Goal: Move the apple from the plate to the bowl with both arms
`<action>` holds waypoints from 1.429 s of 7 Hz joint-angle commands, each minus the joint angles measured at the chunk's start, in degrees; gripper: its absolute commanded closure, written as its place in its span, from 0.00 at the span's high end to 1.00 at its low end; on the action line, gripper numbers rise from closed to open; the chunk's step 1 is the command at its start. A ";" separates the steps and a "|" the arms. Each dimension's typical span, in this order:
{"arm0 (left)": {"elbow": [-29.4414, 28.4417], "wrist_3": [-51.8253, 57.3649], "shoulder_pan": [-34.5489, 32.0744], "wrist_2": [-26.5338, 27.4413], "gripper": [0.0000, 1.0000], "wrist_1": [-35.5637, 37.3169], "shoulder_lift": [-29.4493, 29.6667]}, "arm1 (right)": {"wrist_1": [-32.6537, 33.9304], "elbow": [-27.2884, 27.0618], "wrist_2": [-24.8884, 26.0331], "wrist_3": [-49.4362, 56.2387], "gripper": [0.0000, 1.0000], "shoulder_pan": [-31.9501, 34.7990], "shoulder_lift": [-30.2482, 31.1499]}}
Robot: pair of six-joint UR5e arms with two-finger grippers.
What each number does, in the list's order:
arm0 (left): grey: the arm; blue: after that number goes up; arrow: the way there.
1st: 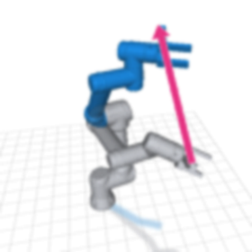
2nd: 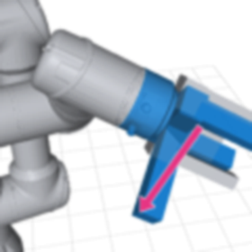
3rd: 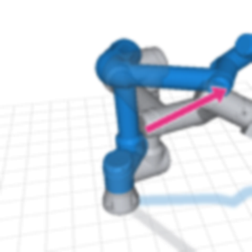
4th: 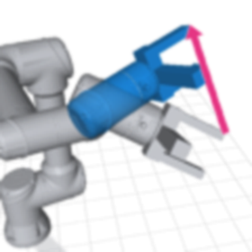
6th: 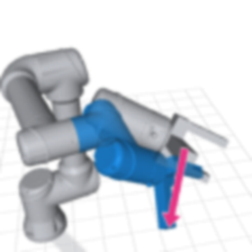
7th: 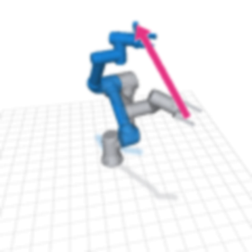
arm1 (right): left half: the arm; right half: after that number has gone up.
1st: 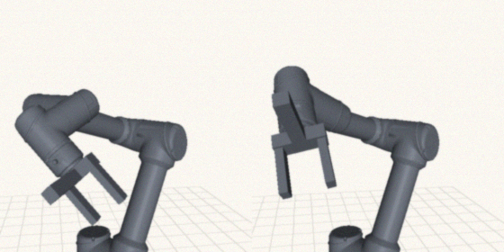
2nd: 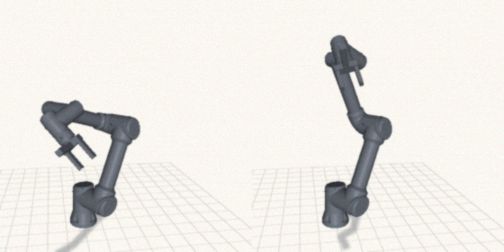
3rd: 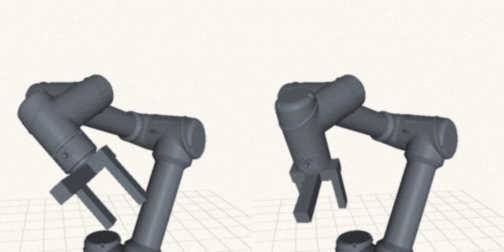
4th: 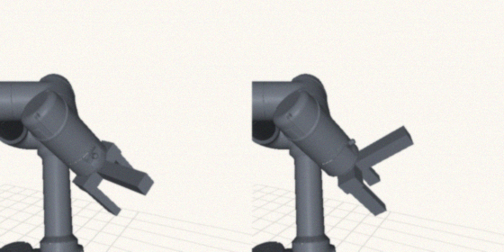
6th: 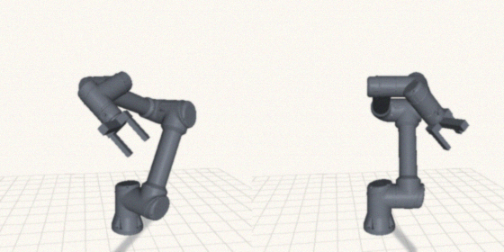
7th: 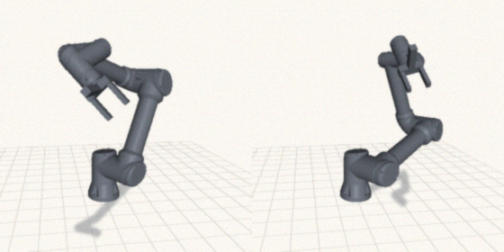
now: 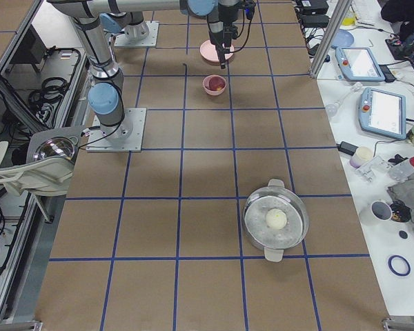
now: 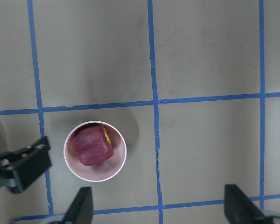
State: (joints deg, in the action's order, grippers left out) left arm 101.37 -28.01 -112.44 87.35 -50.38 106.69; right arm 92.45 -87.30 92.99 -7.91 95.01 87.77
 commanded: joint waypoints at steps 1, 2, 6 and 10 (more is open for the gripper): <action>0.85 16.59 11.49 0.62 0.98 -11.60 -7.07 | 0.01 0.03 -0.09 0.00 1.00 0.00 -0.06; 0.15 19.98 16.07 0.89 0.98 -17.24 -11.20 | 0.01 0.12 -0.09 0.00 1.00 0.09 -0.06; -12.59 28.19 24.11 1.76 0.98 -37.24 -17.47 | 0.19 0.21 -0.26 -0.09 1.00 0.26 -0.23; -12.43 28.37 24.38 1.77 0.95 -36.63 -16.95 | 0.37 0.21 -0.27 -0.09 1.00 0.35 -0.32</action>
State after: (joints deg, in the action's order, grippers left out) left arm 88.76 0.27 -88.10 89.05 -87.03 89.78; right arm 92.76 -87.10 92.69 -8.00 95.33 87.48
